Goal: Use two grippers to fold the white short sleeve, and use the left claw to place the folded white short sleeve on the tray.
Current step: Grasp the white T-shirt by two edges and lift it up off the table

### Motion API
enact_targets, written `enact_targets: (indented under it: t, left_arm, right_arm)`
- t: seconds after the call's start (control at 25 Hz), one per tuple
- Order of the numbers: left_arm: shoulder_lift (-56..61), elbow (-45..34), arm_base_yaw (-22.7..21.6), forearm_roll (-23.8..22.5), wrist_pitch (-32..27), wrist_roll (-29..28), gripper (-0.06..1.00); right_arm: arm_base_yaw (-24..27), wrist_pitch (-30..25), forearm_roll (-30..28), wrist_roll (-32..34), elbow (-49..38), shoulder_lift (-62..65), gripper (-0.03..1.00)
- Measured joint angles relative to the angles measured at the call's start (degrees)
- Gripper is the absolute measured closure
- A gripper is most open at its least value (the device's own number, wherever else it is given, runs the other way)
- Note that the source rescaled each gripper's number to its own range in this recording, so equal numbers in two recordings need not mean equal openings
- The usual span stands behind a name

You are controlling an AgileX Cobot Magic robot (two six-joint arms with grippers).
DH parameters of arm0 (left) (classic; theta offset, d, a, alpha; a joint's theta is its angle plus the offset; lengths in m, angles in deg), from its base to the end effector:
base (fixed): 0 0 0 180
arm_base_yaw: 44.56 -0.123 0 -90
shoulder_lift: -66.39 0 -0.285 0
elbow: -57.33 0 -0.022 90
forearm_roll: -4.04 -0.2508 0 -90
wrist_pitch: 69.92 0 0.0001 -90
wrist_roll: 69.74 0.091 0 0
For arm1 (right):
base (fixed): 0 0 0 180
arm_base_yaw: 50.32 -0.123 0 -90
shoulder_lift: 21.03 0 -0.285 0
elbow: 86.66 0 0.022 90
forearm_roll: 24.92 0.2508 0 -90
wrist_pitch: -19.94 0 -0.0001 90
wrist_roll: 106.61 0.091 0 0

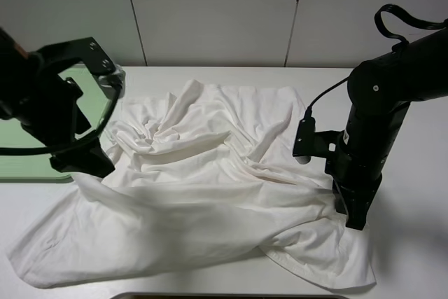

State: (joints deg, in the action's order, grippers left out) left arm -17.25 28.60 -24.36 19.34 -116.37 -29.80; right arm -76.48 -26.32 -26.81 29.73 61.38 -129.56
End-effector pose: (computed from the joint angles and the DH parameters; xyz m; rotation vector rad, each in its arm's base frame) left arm 0.2215 -0.1001 0.2484 1.1902 2.4601 -0.2205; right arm 0.2310 0.1111 0.1234 1.7592 -2.4569 0.0065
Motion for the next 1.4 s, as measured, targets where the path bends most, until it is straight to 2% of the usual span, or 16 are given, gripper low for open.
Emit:
enact_targets:
  t: [0.04,0.24,0.4,0.64,0.72,0.76,1.04,1.4]
  left_arm:
    - [-4.2,0.0,1.4,-2.3,3.4,0.3,0.01]
    - [-13.1,0.0,2.2,-9.0,11.4,0.5,0.03]
    - [-17.7,0.0,2.2,-14.1,15.0,2.6,0.04]
    - [-18.4,0.0,2.2,-16.0,14.5,15.4,0.06]
    - [-18.4,0.0,2.2,-17.4,12.5,22.3,0.07]
    - [-18.4,0.0,2.2,-18.2,11.8,23.9,0.07]
    - [-20.5,-0.2,2.2,-22.5,8.8,26.8,0.07]
    - [-26.1,-0.2,2.2,-22.9,9.5,26.8,0.09]
  right_arm:
    - [0.0,0.0,0.0,0.0,0.0,0.0,0.95]
    - [0.0,0.0,0.0,0.0,0.0,0.0,0.95]
    - [0.0,-0.1,0.0,1.7,0.0,0.0,0.95]
    - [0.0,-0.1,0.1,2.4,0.0,0.0,0.95]
    - [0.0,-0.1,0.2,2.4,0.0,0.0,0.95]
    - [0.0,-0.1,0.2,2.4,0.0,0.0,0.95]
    - [0.0,0.1,0.2,3.0,0.0,0.0,0.95]
    - [0.0,0.2,0.2,4.5,0.0,0.0,0.95]
